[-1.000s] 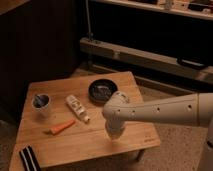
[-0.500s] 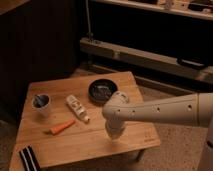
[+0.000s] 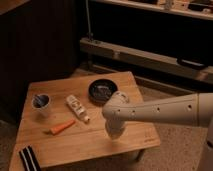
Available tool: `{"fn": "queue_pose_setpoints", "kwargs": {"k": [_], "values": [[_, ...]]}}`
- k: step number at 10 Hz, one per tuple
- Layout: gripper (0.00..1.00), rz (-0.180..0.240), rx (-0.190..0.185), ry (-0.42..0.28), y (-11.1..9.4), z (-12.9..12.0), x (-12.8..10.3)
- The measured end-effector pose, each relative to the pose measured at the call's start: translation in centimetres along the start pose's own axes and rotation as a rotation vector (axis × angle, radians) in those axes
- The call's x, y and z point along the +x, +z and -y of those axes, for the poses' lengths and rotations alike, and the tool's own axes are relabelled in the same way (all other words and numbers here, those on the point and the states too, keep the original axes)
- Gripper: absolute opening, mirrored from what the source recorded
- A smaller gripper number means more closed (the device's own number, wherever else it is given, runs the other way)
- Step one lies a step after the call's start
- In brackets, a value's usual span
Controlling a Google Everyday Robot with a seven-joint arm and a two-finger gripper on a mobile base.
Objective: Place the bottle in the ceramic bowl
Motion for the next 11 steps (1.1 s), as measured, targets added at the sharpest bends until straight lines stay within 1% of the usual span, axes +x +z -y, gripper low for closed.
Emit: {"fn": "queue_pose_setpoints", "kwargs": {"k": [2, 3, 4, 6, 7, 8, 9, 10, 11], "values": [[0.04, -0.006, -0.001, -0.003, -0.3, -0.1, -0.1], [0.04, -0.037, -0.008, -0.021, -1.0, -0.1, 0.2], [0.04, -0.088, -0.014, -0.045, -2.4, 0.1, 0.8], [0.03, -0.185, -0.025, -0.115, -6.2, 1.1, 2.6], [0.0, -0.242, -0.026, -0.168, -9.2, 2.3, 4.1], [0.0, -0.285, -0.015, -0.228, -11.9, 4.1, 6.2], [0.04, -0.295, -0.006, -0.272, -13.7, 5.6, 8.2], [0.11, -0.29, -0.007, -0.298, -14.8, 7.0, 10.2], [0.14, -0.281, -0.001, -0.315, -15.7, 8.7, 11.5]]}}
